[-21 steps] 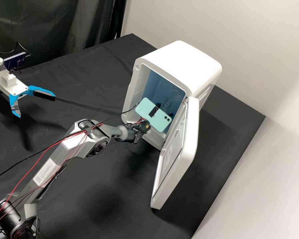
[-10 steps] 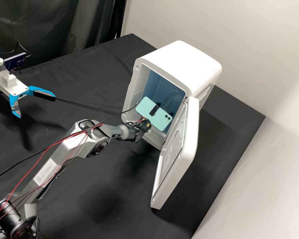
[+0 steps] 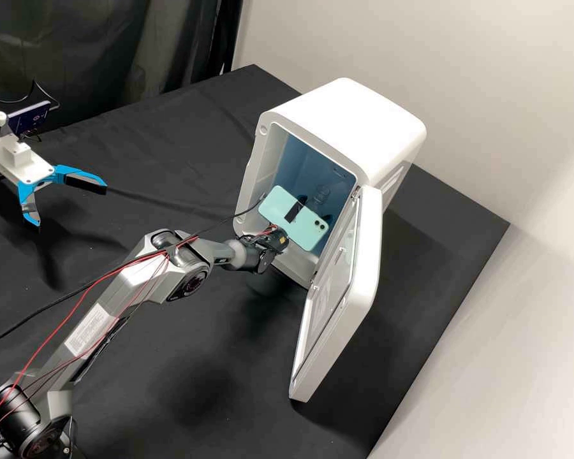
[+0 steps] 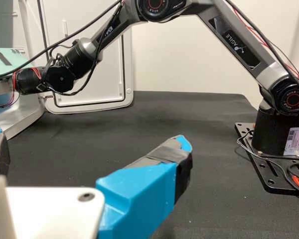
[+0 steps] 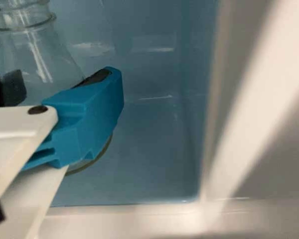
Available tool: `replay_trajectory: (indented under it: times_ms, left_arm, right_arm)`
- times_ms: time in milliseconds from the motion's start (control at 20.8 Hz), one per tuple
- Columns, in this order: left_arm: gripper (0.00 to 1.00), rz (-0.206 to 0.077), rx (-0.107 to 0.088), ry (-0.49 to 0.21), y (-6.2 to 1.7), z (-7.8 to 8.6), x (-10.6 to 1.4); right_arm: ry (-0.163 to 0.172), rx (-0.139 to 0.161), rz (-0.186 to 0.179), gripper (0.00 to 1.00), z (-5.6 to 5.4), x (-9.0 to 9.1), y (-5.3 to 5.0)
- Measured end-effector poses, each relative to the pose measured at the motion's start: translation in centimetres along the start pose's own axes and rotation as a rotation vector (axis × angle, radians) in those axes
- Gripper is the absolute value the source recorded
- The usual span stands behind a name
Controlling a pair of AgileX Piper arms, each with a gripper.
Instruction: Place the flask in the incubator
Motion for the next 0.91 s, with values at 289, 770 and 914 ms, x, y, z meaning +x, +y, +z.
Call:
replay_trajectory:
  times_ms: [289, 770, 914]
  left_arm:
    - [1.0, 0.0, 0.006, 0.0, 0.0, 0.0, 0.0]
    - [1.0, 0.0, 0.006, 0.0, 0.0, 0.0, 0.0]
    - [1.0, 0.0, 0.006, 0.0, 0.0, 0.0, 0.0]
  right_arm:
    - [0.018, 0.001, 0.001, 0.0, 0.02, 0.0, -0.53]
    - [0.018, 0.001, 0.001, 0.0, 0.02, 0.0, -0.53]
    - [0.015, 0.001, 0.0, 0.0, 0.18, 0.01, -0.54]
